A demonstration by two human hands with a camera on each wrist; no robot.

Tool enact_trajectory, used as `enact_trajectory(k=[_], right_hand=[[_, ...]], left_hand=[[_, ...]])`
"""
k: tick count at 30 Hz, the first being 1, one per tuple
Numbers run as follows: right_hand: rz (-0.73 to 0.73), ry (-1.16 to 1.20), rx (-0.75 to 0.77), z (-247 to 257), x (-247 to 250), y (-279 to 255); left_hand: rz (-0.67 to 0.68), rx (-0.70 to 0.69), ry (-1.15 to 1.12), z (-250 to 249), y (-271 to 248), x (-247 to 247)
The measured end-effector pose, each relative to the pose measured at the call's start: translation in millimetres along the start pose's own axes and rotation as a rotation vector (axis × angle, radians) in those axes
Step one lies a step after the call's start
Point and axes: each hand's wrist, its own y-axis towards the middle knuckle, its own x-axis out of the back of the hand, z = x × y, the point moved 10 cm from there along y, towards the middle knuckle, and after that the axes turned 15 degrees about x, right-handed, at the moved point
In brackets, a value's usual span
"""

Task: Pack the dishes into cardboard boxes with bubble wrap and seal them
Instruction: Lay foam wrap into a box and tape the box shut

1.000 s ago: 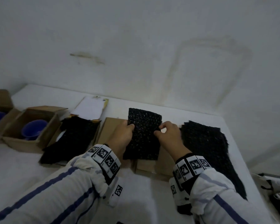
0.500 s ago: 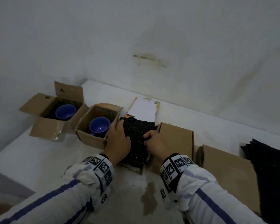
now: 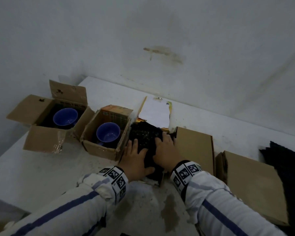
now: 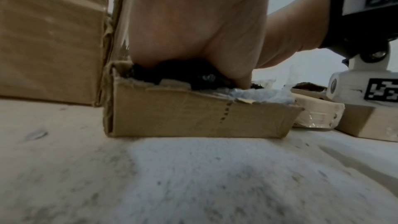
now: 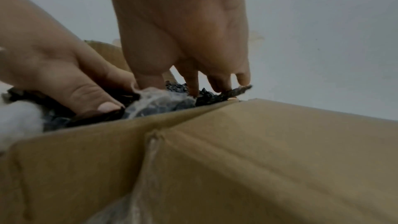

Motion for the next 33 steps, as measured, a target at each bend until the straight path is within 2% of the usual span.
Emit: enact_trajectory(k=[2,7,13,17,19,22,24,27,29,33], right_hand=[[0.056,0.02,0.013,-2,-9,7],[0.062,0.056,0.079,2,-15,23],[0.109,-0.017,0.054,-8,-11,25],[0.206,0.033,0.064,-8,-9,23],[0.116,0.193,0.068,-11,5,20],[-0.142,0.409,0.021,-30,34,6],[-0.188,0.441,-0.002,-42,40,-8],[-0.175,0.434,0.034,-52,44,-33],[-0.173,0.412,0.026,-66,47,-52],[-0.18,0.459,-0.096,-119,43,-105]], left_hand=[[0.006,0.015,-0.052,2,1,-2],[-0.054,0.046,-0.058,4,-2,0],[-0.088,0.039,0.027,7,-1,-3],[-0.07,0.032,-0.002,5,0,-1],[-0.061,0.031,-0.031,2,-1,3],[-0.132,0.031,-0.058,-7,-8,21],[-0.198,0.014,-0.08,-22,-13,34],[-0.243,-0.05,-0.133,-58,-20,48],[-0.262,-0.116,-0.163,-92,-24,50],[-0.285,-0.25,-0.129,-180,-36,37]])
